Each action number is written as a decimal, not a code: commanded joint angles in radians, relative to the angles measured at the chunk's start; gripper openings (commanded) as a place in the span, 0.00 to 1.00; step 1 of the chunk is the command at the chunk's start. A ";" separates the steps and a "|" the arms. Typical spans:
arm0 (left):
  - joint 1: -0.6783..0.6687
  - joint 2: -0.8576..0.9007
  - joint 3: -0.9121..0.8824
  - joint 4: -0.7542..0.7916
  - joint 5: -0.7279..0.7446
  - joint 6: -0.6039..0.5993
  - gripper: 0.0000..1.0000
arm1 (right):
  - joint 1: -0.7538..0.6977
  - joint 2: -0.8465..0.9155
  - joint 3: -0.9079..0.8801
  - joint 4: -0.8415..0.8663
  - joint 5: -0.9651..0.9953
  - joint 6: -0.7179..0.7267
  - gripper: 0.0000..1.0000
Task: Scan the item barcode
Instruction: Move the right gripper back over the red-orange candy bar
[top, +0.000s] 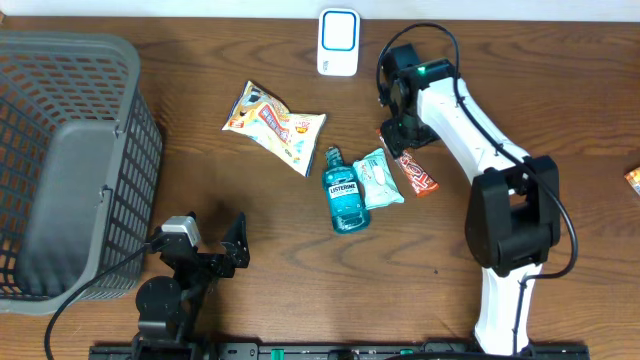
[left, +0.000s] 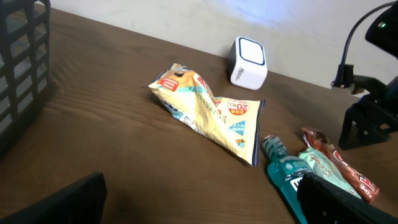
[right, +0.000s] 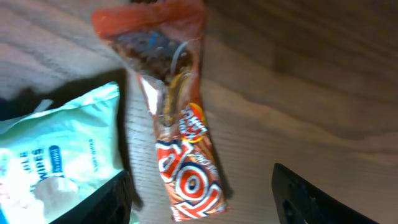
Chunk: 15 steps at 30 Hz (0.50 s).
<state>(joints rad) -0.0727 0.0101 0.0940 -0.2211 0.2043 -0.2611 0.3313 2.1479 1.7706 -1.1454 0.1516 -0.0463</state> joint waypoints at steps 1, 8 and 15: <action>0.005 -0.005 -0.016 -0.024 0.005 0.006 0.98 | 0.005 -0.002 -0.002 0.002 -0.078 0.023 0.66; 0.005 -0.005 -0.016 -0.024 0.005 0.006 0.98 | 0.004 0.000 -0.159 0.151 -0.045 0.023 0.64; 0.005 -0.005 -0.016 -0.024 0.005 0.006 0.98 | 0.004 0.000 -0.301 0.288 -0.042 0.023 0.34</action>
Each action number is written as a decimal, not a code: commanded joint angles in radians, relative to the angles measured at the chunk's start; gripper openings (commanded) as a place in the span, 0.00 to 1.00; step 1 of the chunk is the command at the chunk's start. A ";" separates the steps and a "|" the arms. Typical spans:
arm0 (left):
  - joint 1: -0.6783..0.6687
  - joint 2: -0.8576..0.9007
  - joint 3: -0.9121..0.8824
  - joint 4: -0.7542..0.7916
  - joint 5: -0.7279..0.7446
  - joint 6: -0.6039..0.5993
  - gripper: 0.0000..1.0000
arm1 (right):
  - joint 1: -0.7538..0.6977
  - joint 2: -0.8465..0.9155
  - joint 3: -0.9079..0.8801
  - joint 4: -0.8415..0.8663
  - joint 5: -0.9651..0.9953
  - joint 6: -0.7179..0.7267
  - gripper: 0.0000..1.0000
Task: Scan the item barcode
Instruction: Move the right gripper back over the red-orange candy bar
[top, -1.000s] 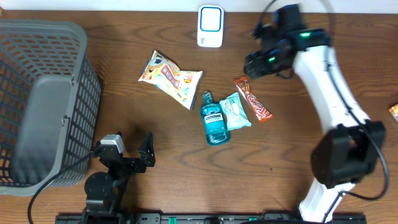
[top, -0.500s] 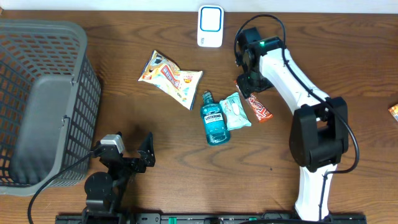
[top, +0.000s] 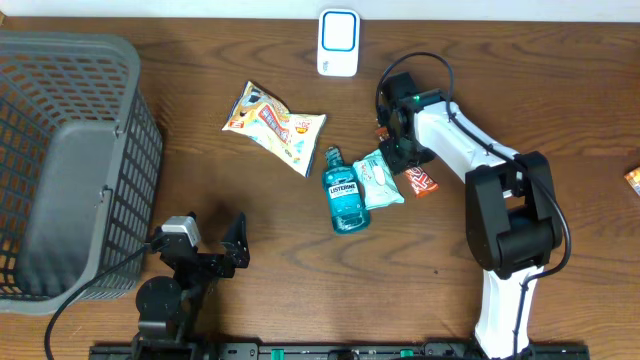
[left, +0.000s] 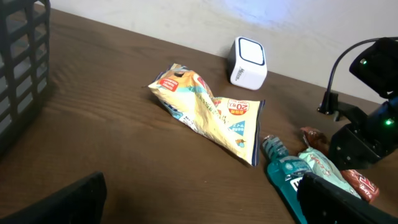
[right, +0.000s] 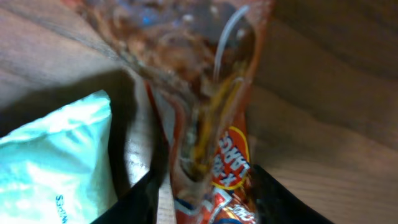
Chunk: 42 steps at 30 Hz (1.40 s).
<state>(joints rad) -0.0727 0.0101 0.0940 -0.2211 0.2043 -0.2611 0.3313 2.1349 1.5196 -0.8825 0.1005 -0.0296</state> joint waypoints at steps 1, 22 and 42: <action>0.005 -0.005 -0.016 -0.024 0.005 0.006 0.98 | 0.004 0.013 -0.058 0.034 0.023 0.006 0.25; 0.005 -0.005 -0.016 -0.024 0.005 0.006 0.98 | -0.217 0.012 0.137 -0.504 -1.134 -0.315 0.01; 0.005 -0.005 -0.016 -0.024 0.005 0.006 0.98 | -0.224 0.012 0.120 -0.819 -1.551 -0.715 0.01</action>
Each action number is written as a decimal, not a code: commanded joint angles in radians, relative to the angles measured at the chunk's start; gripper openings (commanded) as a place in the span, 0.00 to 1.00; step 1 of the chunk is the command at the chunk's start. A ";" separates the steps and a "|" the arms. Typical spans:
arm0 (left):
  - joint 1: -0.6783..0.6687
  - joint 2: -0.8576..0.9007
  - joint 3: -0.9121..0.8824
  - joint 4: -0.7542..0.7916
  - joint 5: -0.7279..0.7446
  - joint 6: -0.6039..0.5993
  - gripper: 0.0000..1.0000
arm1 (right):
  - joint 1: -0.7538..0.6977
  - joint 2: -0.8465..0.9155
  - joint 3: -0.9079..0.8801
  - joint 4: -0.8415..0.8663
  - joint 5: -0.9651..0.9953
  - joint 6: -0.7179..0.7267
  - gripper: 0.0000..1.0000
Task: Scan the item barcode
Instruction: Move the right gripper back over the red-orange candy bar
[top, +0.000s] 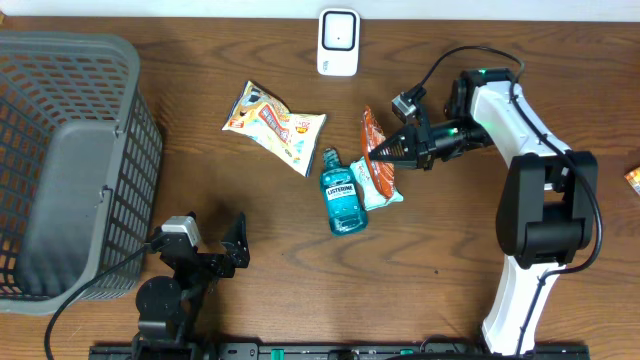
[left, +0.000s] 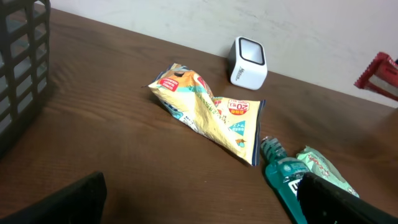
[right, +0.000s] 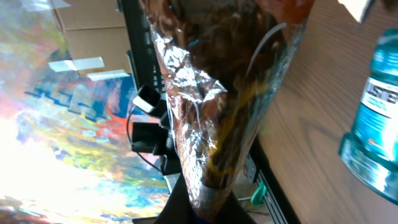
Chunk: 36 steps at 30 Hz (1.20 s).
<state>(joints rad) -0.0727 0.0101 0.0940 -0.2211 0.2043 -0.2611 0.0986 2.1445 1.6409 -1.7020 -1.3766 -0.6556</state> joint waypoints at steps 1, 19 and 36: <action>0.005 -0.005 -0.016 -0.024 0.005 0.006 0.98 | 0.009 0.002 -0.002 0.000 -0.073 -0.124 0.01; 0.005 -0.005 -0.016 -0.024 0.005 0.006 0.98 | 0.054 0.003 -0.019 0.148 0.309 -0.541 0.01; 0.005 -0.005 -0.016 -0.024 0.005 0.006 0.98 | 0.176 0.003 -0.084 0.459 0.949 0.377 0.23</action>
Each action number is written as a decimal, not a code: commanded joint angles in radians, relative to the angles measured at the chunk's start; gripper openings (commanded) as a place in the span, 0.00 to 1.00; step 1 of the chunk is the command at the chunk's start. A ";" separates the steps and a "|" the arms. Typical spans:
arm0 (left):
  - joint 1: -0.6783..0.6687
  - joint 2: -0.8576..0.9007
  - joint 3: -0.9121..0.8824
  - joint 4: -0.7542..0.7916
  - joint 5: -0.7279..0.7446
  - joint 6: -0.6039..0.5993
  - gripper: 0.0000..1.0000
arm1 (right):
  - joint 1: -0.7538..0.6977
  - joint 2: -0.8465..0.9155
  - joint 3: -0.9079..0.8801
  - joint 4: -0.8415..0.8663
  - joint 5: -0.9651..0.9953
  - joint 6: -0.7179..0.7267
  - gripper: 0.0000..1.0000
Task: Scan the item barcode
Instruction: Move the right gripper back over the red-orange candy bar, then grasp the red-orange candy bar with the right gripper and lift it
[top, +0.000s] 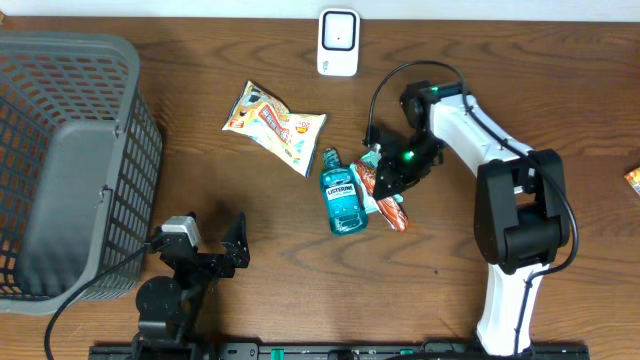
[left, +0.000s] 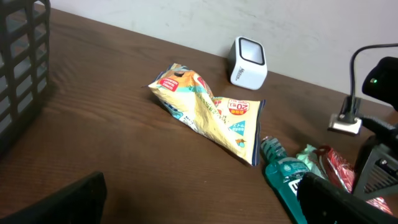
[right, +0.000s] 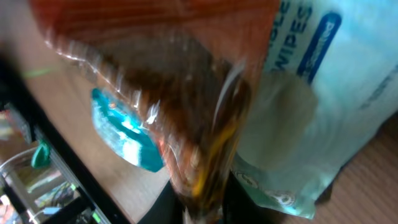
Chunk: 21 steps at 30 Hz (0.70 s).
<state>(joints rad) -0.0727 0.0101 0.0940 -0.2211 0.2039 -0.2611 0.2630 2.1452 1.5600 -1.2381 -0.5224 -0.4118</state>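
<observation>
An orange-red snack wrapper hangs in my right gripper, which is shut on its upper end. The wrapper fills the right wrist view, over the pale green wipes pack and beside the teal mouthwash bottle. The right gripper shows only as dark fingers at the bottom edge. The white scanner stands at the far edge of the table, well apart from the wrapper. My left gripper rests open near the front edge with nothing in it. The scanner also shows in the left wrist view.
A yellow chips bag lies left of the mouthwash bottle. A grey mesh basket fills the left side. A small orange item sits at the right edge. The wipes pack lies under the right gripper.
The right arm has swung in and turned. The wrapper, which was held up pointing left beside the bottle's neck, now hangs lower over the wipes pack, pointing toward the front. The left arm is unmoved.
The wrapper lay on the table right of the wipes pack with my right gripper open above it. Then the gripper was down on its far end. Then the wrapper was lifted and held out to the left. Now it sits low over the wipes pack.
</observation>
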 joint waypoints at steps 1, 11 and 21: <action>0.005 -0.005 -0.016 -0.024 0.006 0.006 0.98 | 0.015 0.002 -0.003 -0.011 0.109 0.147 0.29; 0.005 -0.005 -0.016 -0.025 0.006 0.006 0.98 | 0.020 -0.123 -0.002 -0.026 0.177 0.240 0.58; 0.005 -0.005 -0.016 -0.025 0.006 0.006 0.98 | 0.107 -0.470 -0.006 -0.021 0.439 0.429 0.68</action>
<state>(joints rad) -0.0727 0.0101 0.0940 -0.2211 0.2043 -0.2611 0.3080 1.7466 1.5536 -1.2617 -0.2375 -0.0875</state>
